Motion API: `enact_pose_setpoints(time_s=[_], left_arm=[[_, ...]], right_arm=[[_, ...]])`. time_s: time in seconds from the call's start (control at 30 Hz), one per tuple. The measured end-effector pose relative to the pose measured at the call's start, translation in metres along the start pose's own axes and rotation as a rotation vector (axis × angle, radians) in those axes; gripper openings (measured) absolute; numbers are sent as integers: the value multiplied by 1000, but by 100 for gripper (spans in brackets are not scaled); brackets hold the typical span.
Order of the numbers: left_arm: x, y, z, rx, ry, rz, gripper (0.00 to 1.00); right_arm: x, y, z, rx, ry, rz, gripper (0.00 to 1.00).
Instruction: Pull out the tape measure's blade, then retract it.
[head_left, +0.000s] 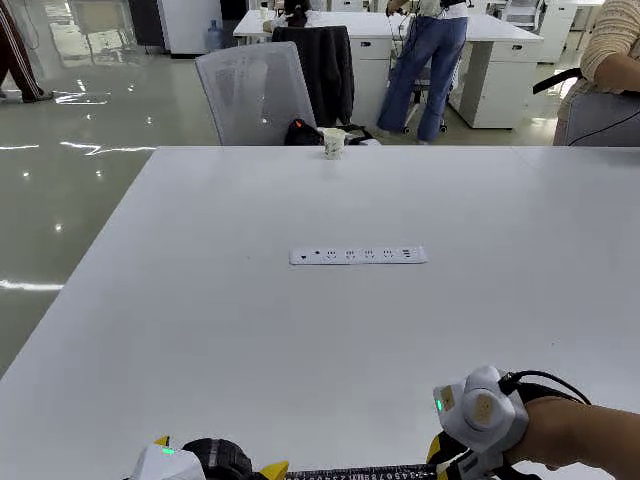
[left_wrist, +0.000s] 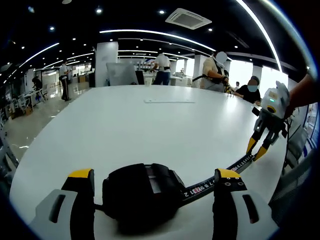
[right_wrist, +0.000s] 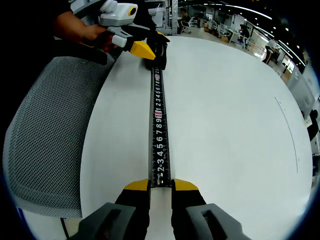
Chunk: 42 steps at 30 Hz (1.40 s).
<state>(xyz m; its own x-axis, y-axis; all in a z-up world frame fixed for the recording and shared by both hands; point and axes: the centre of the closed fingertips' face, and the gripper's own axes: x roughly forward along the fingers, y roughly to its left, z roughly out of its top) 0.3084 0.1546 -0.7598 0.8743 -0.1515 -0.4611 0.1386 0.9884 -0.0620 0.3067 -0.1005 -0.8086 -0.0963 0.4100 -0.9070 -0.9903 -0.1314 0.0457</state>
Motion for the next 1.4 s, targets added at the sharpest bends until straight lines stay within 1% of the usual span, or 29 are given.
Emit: enact_pose_setpoints(time_s=[0.13, 0.2, 0.3, 0.37, 0.43, 0.5, 0.57, 0.63, 0.73, 0.8, 0.83, 0.87, 1.0, 1.03, 1.1, 1.2, 1.33, 1.4], left_arm=[[1, -1, 0, 15, 0, -1, 95], [0, 0, 1, 20, -3, 3, 92], [0, 2, -1, 18, 6, 7, 88], [1, 3, -2, 20, 11, 15, 87], [1, 4, -3, 11, 15, 18, 86], [1, 6, -2, 17, 15, 25, 84], [1, 7, -2, 8, 15, 28, 83], [2, 7, -4, 4, 22, 31, 81], [1, 8, -7, -8, 41, 36, 75], [0, 10, -9, 0, 48, 49, 72], [-1, 11, -9, 19, 59, 59, 72], [-1, 10, -9, 24, 60, 61, 71], [-2, 9, -10, 25, 76, 70, 68], [-2, 10, -12, 22, 81, 76, 68], [-3, 13, -14, -22, 95, 85, 66], [-3, 13, -15, -25, 97, 87, 65], [-3, 11, -13, -48, 88, 78, 68], [-3, 13, -14, -53, 87, 82, 66]], right_arm=[[0, 0, 0, -9, 2, 2, 12], [1, 0, 0, -34, 16, 0, 12], [1, 1, 1, -44, 39, 6, 11], [2, 0, 1, -50, 49, 8, 11], [1, 0, 0, -36, 53, 11, 11], [1, -1, 0, 6, 41, 16, 11], [1, -1, 0, 27, 36, 20, 11], [1, -1, 0, 32, 35, 21, 11], [1, -1, 0, 54, 35, 19, 11], [1, -2, 0, 71, 40, 22, 11], [1, -2, 0, 80, 43, 28, 11], [1, -2, 0, 81, 47, 31, 11], [2, -1, 0, 78, 78, 38, 11], [2, -1, 0, 76, 84, 37, 11], [2, -1, 0, 73, 94, 35, 11], [1, -1, -1, 76, 95, 32, 11], [1, -1, -1, 82, 80, 25, 10], [1, -1, -1, 83, 75, 20, 10]])
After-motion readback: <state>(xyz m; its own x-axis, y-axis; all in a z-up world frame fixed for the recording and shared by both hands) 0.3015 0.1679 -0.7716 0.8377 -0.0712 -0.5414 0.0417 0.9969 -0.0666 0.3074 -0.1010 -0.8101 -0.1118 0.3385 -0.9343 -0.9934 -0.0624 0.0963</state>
